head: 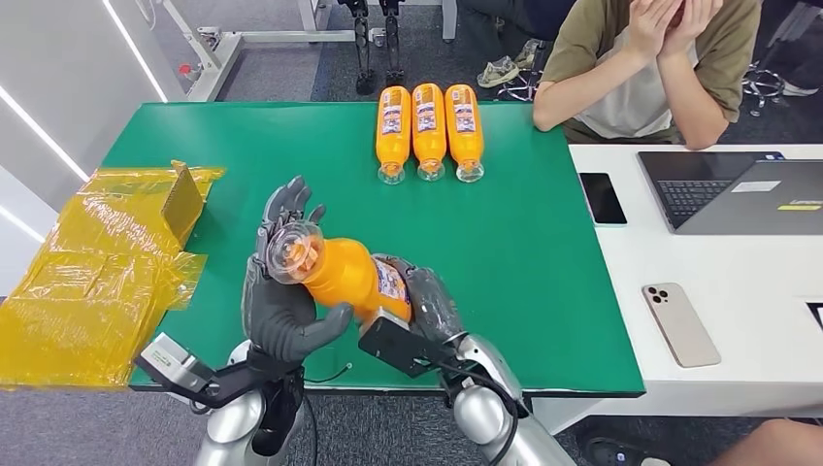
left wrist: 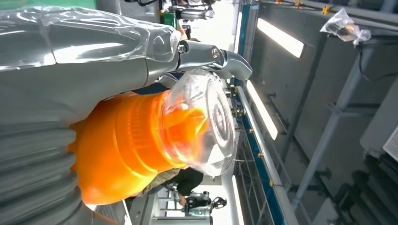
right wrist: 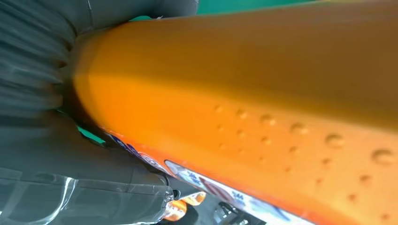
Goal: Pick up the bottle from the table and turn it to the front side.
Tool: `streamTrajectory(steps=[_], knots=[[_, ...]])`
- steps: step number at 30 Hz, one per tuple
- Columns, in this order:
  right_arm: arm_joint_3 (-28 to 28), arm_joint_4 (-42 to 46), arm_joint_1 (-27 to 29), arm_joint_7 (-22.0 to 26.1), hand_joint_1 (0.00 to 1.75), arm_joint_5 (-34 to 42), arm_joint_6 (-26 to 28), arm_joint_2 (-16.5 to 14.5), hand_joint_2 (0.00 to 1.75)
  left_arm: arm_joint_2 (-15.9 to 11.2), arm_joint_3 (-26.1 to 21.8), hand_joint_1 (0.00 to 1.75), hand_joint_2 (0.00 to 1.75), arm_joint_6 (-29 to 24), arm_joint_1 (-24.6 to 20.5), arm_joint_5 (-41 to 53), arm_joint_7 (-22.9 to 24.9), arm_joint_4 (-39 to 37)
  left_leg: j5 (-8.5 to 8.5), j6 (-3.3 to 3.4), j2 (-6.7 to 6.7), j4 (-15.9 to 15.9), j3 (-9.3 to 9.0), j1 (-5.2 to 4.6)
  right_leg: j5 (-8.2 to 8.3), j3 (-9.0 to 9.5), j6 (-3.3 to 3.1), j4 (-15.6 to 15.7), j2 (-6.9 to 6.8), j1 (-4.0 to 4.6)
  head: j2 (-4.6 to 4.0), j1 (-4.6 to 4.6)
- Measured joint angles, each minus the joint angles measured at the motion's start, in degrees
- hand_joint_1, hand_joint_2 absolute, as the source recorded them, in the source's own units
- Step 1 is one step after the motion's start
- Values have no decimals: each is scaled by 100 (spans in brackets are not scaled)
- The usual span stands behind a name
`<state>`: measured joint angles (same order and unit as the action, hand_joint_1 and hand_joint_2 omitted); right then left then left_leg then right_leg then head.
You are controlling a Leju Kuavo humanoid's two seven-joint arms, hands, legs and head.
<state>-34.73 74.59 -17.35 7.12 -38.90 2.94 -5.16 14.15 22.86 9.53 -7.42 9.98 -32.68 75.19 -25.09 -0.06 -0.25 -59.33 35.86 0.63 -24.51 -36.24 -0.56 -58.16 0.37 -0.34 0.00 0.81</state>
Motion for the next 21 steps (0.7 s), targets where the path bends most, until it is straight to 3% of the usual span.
streamTrajectory(steps=[18, 21], knots=[[-226, 149, 79, 106, 175, -546, -141, 403, 175, -1, -87, 2, 175, 129, -80, -49, 210, -257, -3, -3, 2, -1, 1, 0, -1, -4, 0, 1, 2, 0, 0, 0], [-245, 156, 74, 132, 175, -549, -210, 446, 175, -1, -87, 117, 175, 133, -79, -57, 226, -292, -3, -3, 2, -1, 1, 0, -1, -3, 0, 1, 2, 0, 0, 0]])
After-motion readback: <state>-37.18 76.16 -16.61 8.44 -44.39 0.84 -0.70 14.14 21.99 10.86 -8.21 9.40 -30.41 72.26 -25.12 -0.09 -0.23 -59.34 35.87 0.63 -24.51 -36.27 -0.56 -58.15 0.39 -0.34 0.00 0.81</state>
